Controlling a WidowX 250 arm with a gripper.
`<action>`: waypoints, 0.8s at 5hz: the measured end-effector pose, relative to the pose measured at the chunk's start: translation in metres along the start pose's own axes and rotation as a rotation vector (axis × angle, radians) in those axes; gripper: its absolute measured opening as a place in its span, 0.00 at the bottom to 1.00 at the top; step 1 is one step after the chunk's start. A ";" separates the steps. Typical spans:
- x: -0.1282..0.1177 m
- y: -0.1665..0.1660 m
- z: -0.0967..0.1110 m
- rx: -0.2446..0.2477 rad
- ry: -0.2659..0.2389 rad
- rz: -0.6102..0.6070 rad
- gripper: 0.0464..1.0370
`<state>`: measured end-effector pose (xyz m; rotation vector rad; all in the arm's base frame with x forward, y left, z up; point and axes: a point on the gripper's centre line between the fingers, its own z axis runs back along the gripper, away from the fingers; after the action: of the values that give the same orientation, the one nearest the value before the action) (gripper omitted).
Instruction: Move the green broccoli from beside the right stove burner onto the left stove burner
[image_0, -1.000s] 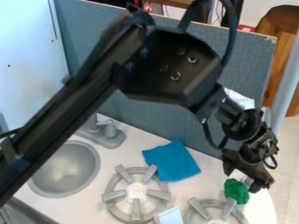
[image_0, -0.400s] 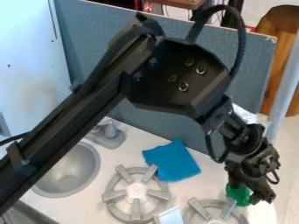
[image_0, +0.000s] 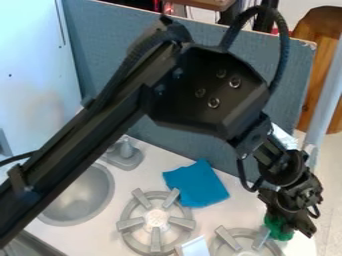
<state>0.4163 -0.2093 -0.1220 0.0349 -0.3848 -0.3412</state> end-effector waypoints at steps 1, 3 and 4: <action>-0.009 0.004 0.010 -0.001 -0.004 0.018 0.30; 0.007 0.073 0.087 0.031 -0.145 0.249 0.28; -0.006 0.111 0.105 0.097 -0.122 0.350 0.28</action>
<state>0.4077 -0.0994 -0.0162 0.0412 -0.5186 0.0219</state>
